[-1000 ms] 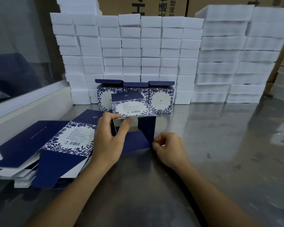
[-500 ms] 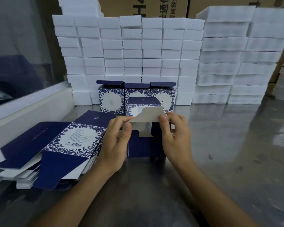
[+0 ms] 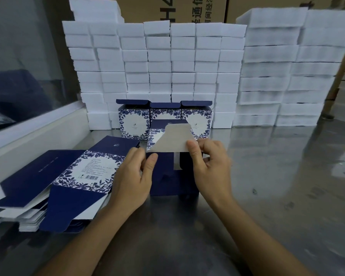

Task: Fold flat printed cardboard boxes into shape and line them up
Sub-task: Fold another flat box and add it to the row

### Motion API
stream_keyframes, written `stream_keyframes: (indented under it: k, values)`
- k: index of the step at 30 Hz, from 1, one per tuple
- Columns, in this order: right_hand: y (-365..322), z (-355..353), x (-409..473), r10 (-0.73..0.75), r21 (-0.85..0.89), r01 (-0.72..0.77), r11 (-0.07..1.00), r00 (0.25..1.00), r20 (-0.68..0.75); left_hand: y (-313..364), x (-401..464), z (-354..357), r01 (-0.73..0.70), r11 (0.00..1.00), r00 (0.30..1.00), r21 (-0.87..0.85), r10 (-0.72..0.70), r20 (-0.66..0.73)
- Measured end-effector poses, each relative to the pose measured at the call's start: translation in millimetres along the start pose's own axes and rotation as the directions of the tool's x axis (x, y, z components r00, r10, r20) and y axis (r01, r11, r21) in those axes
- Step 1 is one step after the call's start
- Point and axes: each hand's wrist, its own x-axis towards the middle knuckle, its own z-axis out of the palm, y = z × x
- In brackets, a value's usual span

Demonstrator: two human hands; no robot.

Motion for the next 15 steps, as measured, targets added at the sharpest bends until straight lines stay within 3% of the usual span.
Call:
stream_keyframes:
  k: [9, 15]
  values:
    - [-2.9, 2.5, -2.1, 0.003, 0.013, -0.003, 1.000, 1.000, -0.007, 1.0, 0.5, -1.2, 0.034, 0.999, 0.999, 0.043, -0.034, -0.003]
    - [0.2, 1.6, -0.6, 0.049, 0.041, -0.049, 0.998, 0.999, -0.009, -2.4, -3.2, 2.1, 0.129, 0.985, 0.976, 0.113, -0.146, 0.161]
